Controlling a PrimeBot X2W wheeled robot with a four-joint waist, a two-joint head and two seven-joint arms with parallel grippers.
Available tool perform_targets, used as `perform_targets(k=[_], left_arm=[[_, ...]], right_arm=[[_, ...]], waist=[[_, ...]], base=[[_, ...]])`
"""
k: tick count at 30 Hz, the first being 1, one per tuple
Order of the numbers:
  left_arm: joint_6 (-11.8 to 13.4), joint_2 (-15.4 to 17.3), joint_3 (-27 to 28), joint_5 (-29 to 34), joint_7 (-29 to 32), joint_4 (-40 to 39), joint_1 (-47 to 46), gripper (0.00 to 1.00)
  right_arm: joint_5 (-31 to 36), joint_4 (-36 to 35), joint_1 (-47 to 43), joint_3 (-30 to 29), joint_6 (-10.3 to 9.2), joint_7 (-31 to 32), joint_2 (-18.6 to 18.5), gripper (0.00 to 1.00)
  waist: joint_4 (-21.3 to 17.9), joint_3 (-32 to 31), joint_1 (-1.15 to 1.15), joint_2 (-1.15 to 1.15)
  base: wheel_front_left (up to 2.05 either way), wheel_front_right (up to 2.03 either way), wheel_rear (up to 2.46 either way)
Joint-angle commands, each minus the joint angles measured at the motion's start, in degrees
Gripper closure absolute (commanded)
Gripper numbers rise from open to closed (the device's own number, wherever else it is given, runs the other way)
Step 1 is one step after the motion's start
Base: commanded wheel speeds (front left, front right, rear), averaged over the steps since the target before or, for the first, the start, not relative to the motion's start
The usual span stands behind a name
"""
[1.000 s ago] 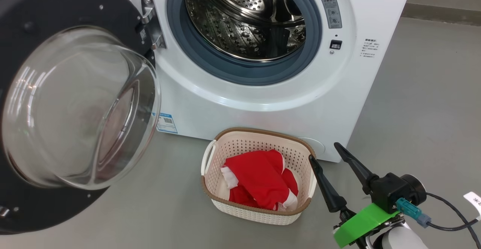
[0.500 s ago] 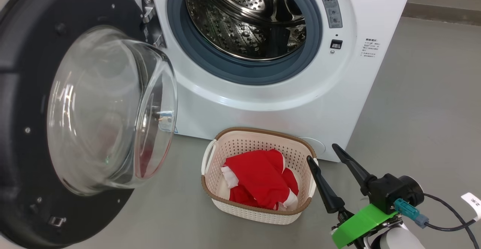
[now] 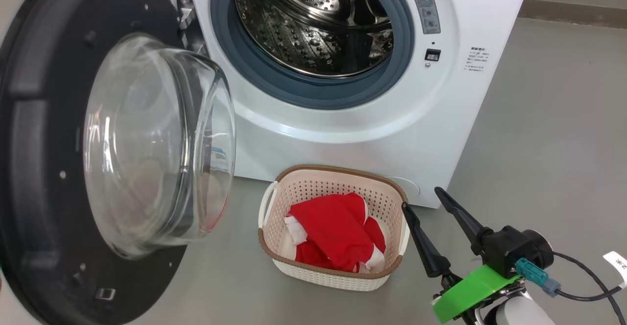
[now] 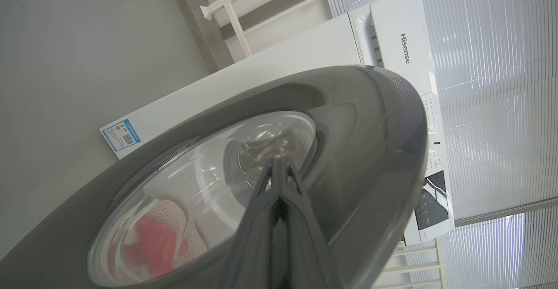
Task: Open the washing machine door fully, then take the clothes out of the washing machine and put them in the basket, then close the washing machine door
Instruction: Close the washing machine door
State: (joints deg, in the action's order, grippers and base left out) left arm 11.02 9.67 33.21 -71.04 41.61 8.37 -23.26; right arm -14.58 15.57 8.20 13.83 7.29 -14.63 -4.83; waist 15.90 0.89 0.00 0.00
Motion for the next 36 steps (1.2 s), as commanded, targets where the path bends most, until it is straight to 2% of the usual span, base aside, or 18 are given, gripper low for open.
perform_targets(k=[1, 19, 36], left_arm=[[0.47, 0.98, 0.53, -0.69, 1.28, -2.80, 0.52, 1.00], [3.35, -5.20, -3.06, -2.56, 2.58, -9.80, 4.61, 1.00], [5.14, -6.74, -8.99, -7.72, 0.14, -13.61, 7.60, 1.00]], right_arm=[[-0.50, -1.21, 1.06, 0.90, 0.20, -0.37, 0.33, 0.00], [-0.13, -1.03, 0.60, 1.13, 0.20, -0.37, 0.76, 0.00], [0.01, -0.80, 0.67, 1.19, 0.20, -0.37, 0.93, 0.00]], waist=[[-0.15, -0.02, 0.00, 0.00], [-1.87, -0.37, 0.00, 0.00], [-4.34, -0.39, 0.00, 0.00]], base=[[0.00, 0.00, 0.00], [0.00, 0.00, 0.00], [0.00, 0.00, 0.00]])
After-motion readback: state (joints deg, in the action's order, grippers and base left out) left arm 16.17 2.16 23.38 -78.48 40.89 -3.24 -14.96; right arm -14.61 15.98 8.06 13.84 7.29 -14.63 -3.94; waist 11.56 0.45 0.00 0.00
